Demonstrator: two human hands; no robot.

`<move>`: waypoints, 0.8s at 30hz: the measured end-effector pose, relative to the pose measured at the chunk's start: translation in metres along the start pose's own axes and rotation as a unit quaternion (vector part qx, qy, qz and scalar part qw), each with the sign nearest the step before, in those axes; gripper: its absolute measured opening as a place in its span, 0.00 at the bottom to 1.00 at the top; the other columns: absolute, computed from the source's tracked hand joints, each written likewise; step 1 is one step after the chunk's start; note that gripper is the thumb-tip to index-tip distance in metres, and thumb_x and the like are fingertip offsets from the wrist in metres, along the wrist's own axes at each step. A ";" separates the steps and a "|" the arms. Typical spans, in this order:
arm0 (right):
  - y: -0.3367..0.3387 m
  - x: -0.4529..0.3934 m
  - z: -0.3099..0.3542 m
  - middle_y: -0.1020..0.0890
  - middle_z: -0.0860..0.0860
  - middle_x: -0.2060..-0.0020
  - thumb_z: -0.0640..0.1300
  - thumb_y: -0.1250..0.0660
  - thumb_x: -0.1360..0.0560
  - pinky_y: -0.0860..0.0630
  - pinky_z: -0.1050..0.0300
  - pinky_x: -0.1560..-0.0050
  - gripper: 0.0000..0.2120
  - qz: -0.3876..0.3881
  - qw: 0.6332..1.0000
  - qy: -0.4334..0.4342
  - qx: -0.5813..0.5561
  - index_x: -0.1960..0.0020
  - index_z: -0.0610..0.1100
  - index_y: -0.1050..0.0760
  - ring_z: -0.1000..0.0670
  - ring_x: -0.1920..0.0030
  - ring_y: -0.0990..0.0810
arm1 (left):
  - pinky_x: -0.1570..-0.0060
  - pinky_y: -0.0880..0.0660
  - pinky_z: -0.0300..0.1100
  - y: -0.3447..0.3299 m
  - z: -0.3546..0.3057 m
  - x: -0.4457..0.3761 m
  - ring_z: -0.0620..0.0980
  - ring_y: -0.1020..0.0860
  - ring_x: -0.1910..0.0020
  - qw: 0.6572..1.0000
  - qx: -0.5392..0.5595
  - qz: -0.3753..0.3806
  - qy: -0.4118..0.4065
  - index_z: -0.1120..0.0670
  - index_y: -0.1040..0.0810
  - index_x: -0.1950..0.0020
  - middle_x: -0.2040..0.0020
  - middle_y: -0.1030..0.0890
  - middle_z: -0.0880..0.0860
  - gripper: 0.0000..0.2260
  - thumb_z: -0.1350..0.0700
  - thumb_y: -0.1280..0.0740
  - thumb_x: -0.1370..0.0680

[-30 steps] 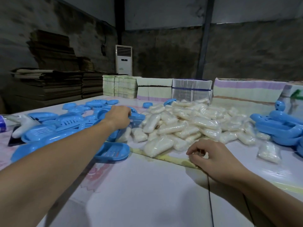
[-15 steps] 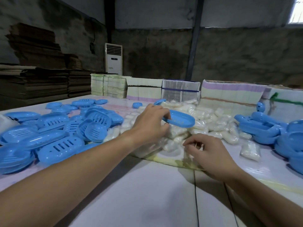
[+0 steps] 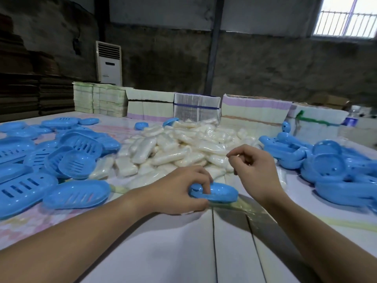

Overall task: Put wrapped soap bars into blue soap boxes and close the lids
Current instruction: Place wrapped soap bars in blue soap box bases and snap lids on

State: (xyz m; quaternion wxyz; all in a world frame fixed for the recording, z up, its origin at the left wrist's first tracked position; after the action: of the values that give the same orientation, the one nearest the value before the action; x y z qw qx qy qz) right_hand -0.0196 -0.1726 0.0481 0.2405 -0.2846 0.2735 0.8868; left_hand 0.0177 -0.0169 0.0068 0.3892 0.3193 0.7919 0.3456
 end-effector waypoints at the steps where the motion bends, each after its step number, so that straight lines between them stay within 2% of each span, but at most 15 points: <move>1: 0.001 -0.001 -0.004 0.23 0.48 0.73 0.37 0.33 0.28 0.21 0.41 0.58 0.09 -0.003 1.000 -0.012 0.013 0.61 0.50 0.19 0.43 0.66 0.24 | 0.48 0.31 0.28 -0.002 -0.001 0.001 0.40 0.25 0.44 1.000 0.001 0.017 0.000 0.43 0.22 0.60 0.42 0.22 0.44 0.08 0.53 0.25 0.27; 4: 0.005 -0.005 -0.017 0.19 0.50 0.70 0.39 0.33 0.28 0.20 0.44 0.54 0.09 0.006 0.997 -0.045 0.059 0.61 0.51 0.19 0.47 0.63 0.21 | 0.47 0.31 0.29 -0.005 0.000 0.001 0.40 0.25 0.44 1.000 0.002 0.024 0.003 0.46 0.18 0.58 0.43 0.22 0.43 0.05 0.47 0.25 0.26; 9: 0.019 -0.009 -0.040 0.18 0.51 0.68 0.43 0.34 0.27 0.22 0.50 0.55 0.08 0.004 0.987 -0.090 0.137 0.61 0.52 0.20 0.49 0.61 0.19 | 0.49 0.29 0.30 -0.001 0.002 0.001 0.41 0.25 0.44 1.000 0.016 0.017 -0.002 0.43 0.19 0.54 0.43 0.23 0.43 0.06 0.48 0.23 0.27; 11: 0.028 -0.013 -0.048 0.19 0.54 0.68 0.45 0.35 0.27 0.24 0.52 0.58 0.07 -0.006 0.978 -0.100 0.183 0.62 0.53 0.21 0.50 0.60 0.20 | 0.47 0.28 0.31 -0.002 0.001 0.001 0.42 0.25 0.43 0.999 0.033 0.020 -0.009 0.41 0.21 0.52 0.43 0.24 0.44 0.09 0.49 0.23 0.28; 13: 0.038 -0.017 -0.056 0.19 0.54 0.65 0.49 0.35 0.27 0.29 0.55 0.63 0.04 -0.004 0.958 -0.111 0.266 0.56 0.54 0.22 0.50 0.59 0.21 | 0.44 0.27 0.36 -0.004 0.000 0.001 0.43 0.25 0.42 0.999 0.040 0.022 -0.014 0.42 0.22 0.47 0.43 0.24 0.44 0.13 0.47 0.23 0.29; 15: 0.045 -0.018 -0.069 0.18 0.52 0.55 0.55 0.37 0.25 0.31 0.54 0.62 0.12 0.027 0.918 -0.136 0.371 0.43 0.54 0.25 0.49 0.56 0.22 | 0.43 0.26 0.40 -0.005 0.003 0.001 0.42 0.24 0.42 0.998 0.052 0.019 0.000 0.41 0.23 0.43 0.44 0.24 0.42 0.18 0.43 0.24 0.31; 18: 0.053 -0.015 -0.090 0.25 0.48 0.36 0.63 0.41 0.25 0.29 0.48 0.52 0.26 0.081 0.861 -0.184 0.468 0.29 0.55 0.35 0.43 0.42 0.23 | 0.44 0.23 0.41 -0.004 0.012 0.002 0.36 0.24 0.42 0.997 0.062 0.016 0.050 0.37 0.27 0.42 0.44 0.24 0.38 0.24 0.37 0.25 0.35; 21: 0.061 -0.014 -0.101 0.30 0.46 0.32 0.66 0.43 0.25 0.28 0.43 0.45 0.32 0.094 0.835 -0.222 0.494 0.26 0.54 0.41 0.40 0.36 0.26 | 0.49 0.19 0.43 -0.004 0.021 0.003 0.37 0.22 0.46 0.993 0.074 0.016 0.086 0.36 0.28 0.43 0.47 0.24 0.34 0.26 0.34 0.25 0.37; 24: 0.067 -0.012 -0.110 0.28 0.46 0.34 0.66 0.42 0.26 0.26 0.43 0.44 0.32 0.114 0.826 -0.249 0.493 0.26 0.53 0.40 0.40 0.37 0.26 | 0.56 0.18 0.39 -0.003 0.022 0.004 0.36 0.23 0.48 0.993 0.073 0.018 0.089 0.34 0.29 0.43 0.48 0.24 0.32 0.26 0.33 0.25 0.37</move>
State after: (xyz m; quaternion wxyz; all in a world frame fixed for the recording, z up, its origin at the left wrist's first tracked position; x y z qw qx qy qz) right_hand -0.0082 -0.2934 0.0032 0.3062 0.1351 0.6353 0.6959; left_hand 0.0335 -0.0089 -0.0075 0.2865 0.3288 0.8407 0.3209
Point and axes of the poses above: each hand's wrist, its own x-axis away from the middle knuckle, its own y-axis out of the back of the hand, z = x × y, the point moved 8 cm from there along -x, towards the middle knuckle
